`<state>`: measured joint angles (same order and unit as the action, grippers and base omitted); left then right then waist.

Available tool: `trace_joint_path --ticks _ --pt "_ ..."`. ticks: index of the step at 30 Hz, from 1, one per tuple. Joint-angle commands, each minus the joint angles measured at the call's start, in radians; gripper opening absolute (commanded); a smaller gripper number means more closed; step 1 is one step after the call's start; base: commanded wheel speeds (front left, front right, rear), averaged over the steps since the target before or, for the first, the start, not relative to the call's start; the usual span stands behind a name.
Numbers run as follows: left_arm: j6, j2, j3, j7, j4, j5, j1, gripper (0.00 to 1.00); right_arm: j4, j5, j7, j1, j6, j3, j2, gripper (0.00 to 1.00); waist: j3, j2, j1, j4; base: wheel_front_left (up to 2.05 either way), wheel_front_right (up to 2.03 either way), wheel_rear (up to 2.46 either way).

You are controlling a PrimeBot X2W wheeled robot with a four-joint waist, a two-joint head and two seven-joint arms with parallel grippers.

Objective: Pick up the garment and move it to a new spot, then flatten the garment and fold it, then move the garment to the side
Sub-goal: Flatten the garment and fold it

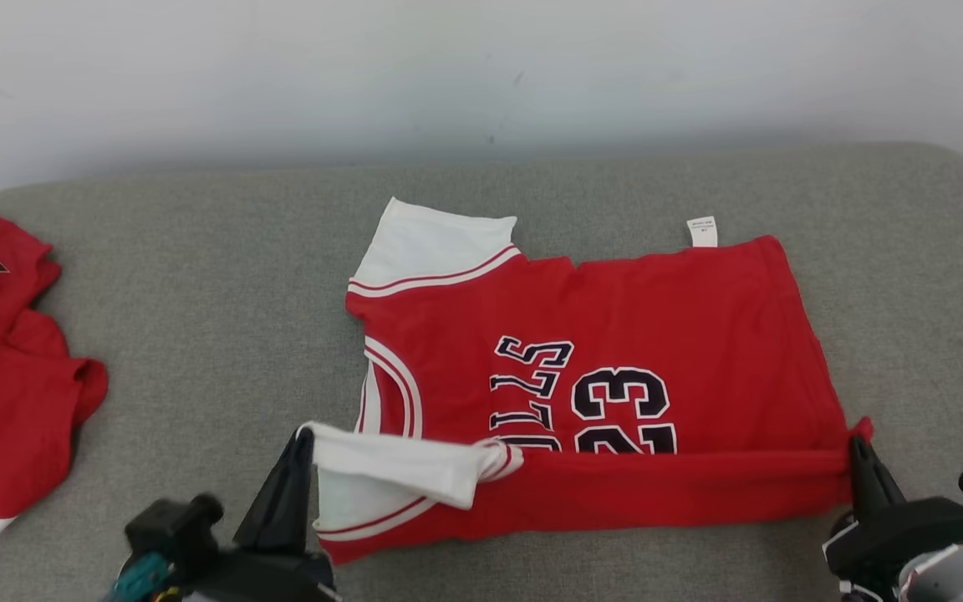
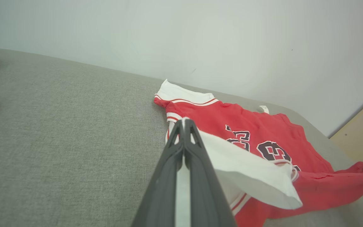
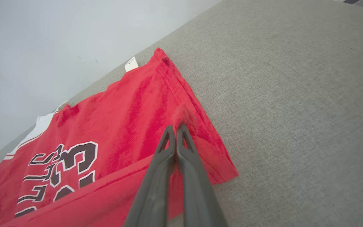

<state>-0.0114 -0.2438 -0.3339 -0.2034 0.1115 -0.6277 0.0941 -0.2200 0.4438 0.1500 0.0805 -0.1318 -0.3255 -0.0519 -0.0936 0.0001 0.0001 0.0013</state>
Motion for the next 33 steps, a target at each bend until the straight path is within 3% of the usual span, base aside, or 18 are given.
trace_joint_path --ticks 1,14,15,16,17,18,26,33 --pt "-0.017 0.0 -0.014 0.008 0.04 0.014 0.055 0.0 -0.021 -0.018 -0.007 0.032 0.002 0.003 0.002 0.0 -0.026 -0.0001 -0.0001 0.0 0.0 0.0 0.0" --pt "-0.086 0.023 -0.069 -0.027 0.342 0.056 0.289 0.0 -0.17 -0.054 -0.064 0.203 0.002 0.019 -0.02 0.0 -0.095 -0.0001 -0.0001 -0.003 0.0 0.0 0.0" --pt "-0.087 0.023 -0.07 -0.031 0.36 0.065 0.3 0.0 -0.177 -0.052 -0.071 0.207 0.002 0.022 -0.024 0.21 -0.094 -0.0001 -0.0001 -0.002 0.0 0.0 0.0" --pt "-0.086 0.026 -0.071 -0.039 0.372 0.07 0.308 0.44 -0.184 -0.047 -0.08 0.208 0.002 0.027 -0.026 1.0 -0.091 -0.0001 -0.0001 -0.001 0.0 0.0 0.0" --pt "-0.086 0.026 -0.071 -0.039 0.372 0.07 0.308 0.44 -0.184 -0.047 -0.08 0.208 0.002 0.027 -0.026 1.0 -0.091 -0.0001 -0.0001 -0.001 0.0 0.0 0.0" --pt "-0.087 0.038 -0.066 -0.049 0.393 0.078 0.313 1.0 -0.189 -0.034 -0.107 0.202 0.002 0.037 -0.032 1.0 -0.082 -0.0001 -0.0001 0.0 0.0 0.0 0.0" --pt "-0.054 0.051 0.017 -0.061 0.325 0.097 0.213 1.0 -0.15 -0.05 -0.174 0.114 0.003 0.071 -0.087 1.0 -0.043 -0.0001 -0.0001 0.0 0.0 0.0 0.0" --pt "-0.039 0.064 0.039 -0.062 0.235 0.103 0.023 1.0 -0.086 -0.067 -0.136 0.018 0.002 0.08 -0.105 1.0 -0.053 -0.0001 -0.0001 0.0 0.0 0.0 0.0"
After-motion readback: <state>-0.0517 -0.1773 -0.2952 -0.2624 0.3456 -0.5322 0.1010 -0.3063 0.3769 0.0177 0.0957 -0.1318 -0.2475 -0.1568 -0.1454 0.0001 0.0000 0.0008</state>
